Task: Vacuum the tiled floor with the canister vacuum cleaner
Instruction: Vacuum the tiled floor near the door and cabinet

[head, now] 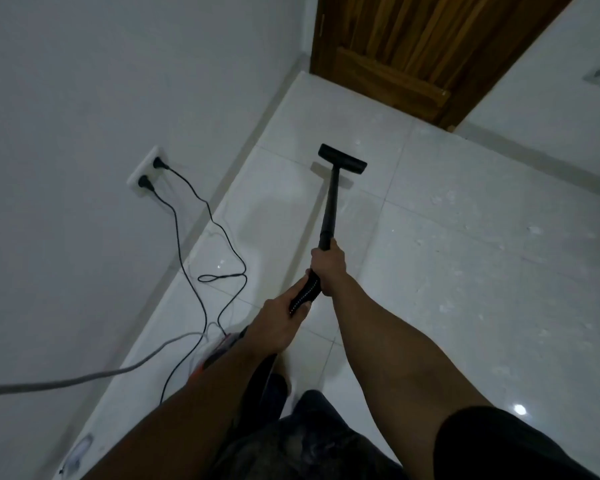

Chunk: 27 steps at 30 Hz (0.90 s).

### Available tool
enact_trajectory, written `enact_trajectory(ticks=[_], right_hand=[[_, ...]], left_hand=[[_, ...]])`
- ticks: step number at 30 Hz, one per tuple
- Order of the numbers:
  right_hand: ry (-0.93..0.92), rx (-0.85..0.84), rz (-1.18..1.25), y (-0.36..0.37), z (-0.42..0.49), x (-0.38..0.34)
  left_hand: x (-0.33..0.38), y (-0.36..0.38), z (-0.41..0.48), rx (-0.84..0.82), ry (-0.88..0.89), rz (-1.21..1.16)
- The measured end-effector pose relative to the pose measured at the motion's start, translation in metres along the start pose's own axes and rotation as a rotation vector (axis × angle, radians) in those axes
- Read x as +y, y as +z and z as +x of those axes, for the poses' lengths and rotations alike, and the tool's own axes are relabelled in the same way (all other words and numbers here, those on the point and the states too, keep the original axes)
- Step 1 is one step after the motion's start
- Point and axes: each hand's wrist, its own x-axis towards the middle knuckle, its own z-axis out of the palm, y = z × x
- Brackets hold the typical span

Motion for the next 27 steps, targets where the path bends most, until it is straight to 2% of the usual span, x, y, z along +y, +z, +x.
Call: enact_trajectory(ticks=[5, 14, 21, 27], right_hand=[[-0.027, -0.021, -0.027, -0.018, -0.055, 0.077], [-0.056, -0.066, -0.081, -0.057, -0.179, 0.214], [-0.034, -0.057, -0.130, -0.054, -0.248, 0.300], [-0.005, -0.025, -0.156, -0.052, -0.317, 0.389]], left_hand=[[-0.024, 0.052, -0.080, 0.065, 0.043, 0.000], [-0.061, 0.137, -0.244, 0.073, 0.074, 0.039], [-0.095, 0.160, -0.343, 0.040, 0.062, 0.056], [-0.135, 0.178, -0.438, -0.013, 0.125, 0.115]])
